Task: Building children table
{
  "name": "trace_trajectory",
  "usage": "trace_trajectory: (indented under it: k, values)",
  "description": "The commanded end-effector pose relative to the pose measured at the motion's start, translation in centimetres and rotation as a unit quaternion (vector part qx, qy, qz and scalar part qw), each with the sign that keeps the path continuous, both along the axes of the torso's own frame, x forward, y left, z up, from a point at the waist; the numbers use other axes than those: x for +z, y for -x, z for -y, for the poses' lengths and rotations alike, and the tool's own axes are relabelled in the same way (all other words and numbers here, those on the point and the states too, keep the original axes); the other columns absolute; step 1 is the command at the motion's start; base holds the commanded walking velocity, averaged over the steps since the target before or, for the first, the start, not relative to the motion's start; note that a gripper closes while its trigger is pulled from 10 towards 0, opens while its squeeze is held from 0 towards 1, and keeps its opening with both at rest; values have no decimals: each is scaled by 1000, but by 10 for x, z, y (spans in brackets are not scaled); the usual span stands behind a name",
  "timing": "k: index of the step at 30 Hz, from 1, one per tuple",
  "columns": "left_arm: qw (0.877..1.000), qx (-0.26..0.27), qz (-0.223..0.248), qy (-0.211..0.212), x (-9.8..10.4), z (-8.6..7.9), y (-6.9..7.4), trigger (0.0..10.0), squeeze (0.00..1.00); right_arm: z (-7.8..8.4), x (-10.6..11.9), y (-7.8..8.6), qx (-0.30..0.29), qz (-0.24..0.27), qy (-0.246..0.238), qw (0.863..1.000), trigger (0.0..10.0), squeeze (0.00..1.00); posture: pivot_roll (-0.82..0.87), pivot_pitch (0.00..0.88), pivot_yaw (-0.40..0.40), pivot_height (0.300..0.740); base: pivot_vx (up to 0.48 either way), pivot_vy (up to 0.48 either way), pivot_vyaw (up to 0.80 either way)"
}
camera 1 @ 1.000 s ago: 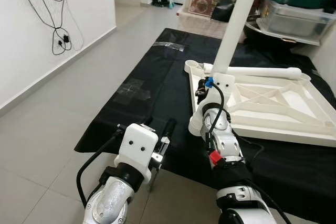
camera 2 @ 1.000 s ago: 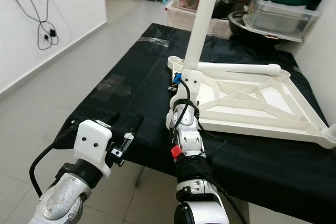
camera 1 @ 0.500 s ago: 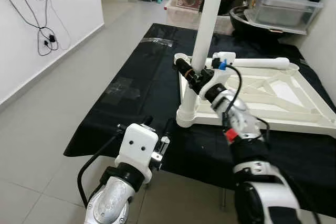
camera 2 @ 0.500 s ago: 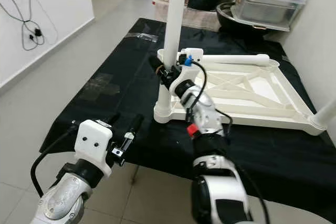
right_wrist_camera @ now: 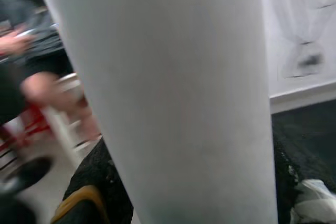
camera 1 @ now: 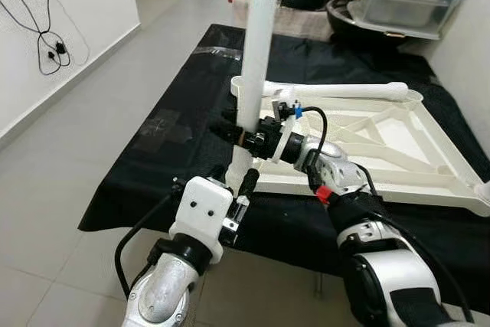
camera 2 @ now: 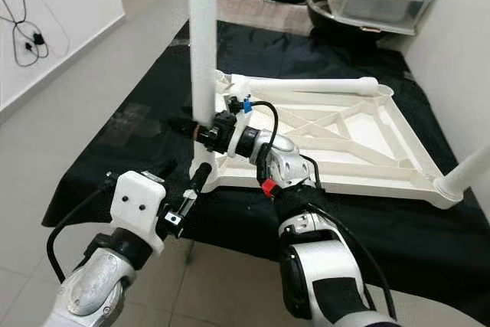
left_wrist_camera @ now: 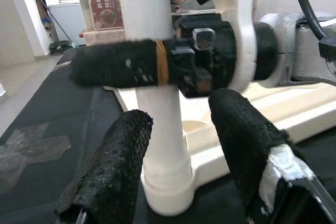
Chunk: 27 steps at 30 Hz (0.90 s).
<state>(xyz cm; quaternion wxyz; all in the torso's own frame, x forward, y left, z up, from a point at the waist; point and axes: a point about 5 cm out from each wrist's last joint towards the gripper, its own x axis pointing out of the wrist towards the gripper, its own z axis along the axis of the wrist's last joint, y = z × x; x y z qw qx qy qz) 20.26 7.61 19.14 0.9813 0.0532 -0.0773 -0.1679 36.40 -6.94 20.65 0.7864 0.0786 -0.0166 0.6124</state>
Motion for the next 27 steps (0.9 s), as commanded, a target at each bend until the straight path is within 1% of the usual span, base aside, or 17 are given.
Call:
trace_trajectory:
  k: [1,2,3,11,13,14,15,16,18,19,20,21,22,23,24,26,27]
  values:
    - [1000,6,-2,-4,-2,-1,1,10000,0,-11,-11,2,11,-13,20,1000,2314,0,174,43,-108,740,0,0,0]
    - [1000,7,-2,-4,-2,-1,1,10000,0,-11,-12,-1,-10,-13,24,1000,2314,0,174,43,-108,740,0,0,0]
    - [1000,7,-2,-3,-2,-1,1,10000,0,-10,-9,-8,-64,2,22,998,0,0,174,42,-110,740,0,0,0]
    - [1000,8,-2,-4,-3,-1,1,10000,0,5,-4,-25,-234,22,19,972,0,0,171,42,-108,740,0,0,0]
    - [1000,7,-3,-4,-3,-1,0,10000,0,25,-12,-34,-388,1,41,921,0,0,162,49,-106,740,0,0,0]
    - [1000,6,-3,-4,-3,0,0,10000,0,37,-17,-37,-466,-10,59,883,0,0,161,50,-106,740,0,0,0]
    - [1000,6,-3,-4,-3,0,0,10000,0,37,-17,-37,-466,-10,59,883,0,0,161,50,-106,740,0,0,0]
    - [1000,6,-3,-4,-3,0,0,10000,0,52,-24,-38,-544,-29,67,836,0,0,159,54,-104,740,0,0,0]
    - [1000,6,-3,-4,-3,0,0,10000,0,52,-24,-38,-544,-29,67,836,0,0,159,54,-104,740,0,0,0]
    - [1000,5,-3,-3,-3,0,0,10000,0,68,-34,-34,-620,-57,69,779,0,0,158,58,-106,740,0,0,0]
    - [1000,5,-3,-3,-3,0,0,10000,0,68,-34,-34,-620,-57,69,779,0,0,158,58,-106,740,0,0,0]
    - [1000,5,-3,-3,-3,0,0,10000,0,72,-42,-25,-672,-78,67,734,0,0,157,58,-101,740,0,0,0]
    - [1000,5,-3,-3,-3,0,0,10000,0,72,-42,-25,-672,-78,67,734,0,0,157,58,-101,740,0,0,0]
    - [1000,4,-3,-3,-3,0,-1,10000,0,66,-45,-17,-696,-88,57,711,0,0,156,60,-100,740,0,0,0]
    - [1000,4,-2,-3,-3,0,-1,10000,0,57,-44,-11,-702,-89,43,706,0,0,155,62,-99,740,0,0,0]
    - [1000,3,-2,-4,-3,0,-1,10000,0,49,-42,-8,-699,-88,33,709,0,0,155,62,-99,740,0,0,0]
    - [1000,3,-3,-4,-3,0,-1,10000,0,39,-38,-8,-684,-88,10,724,1137,0,157,61,-101,740,0,0,0]
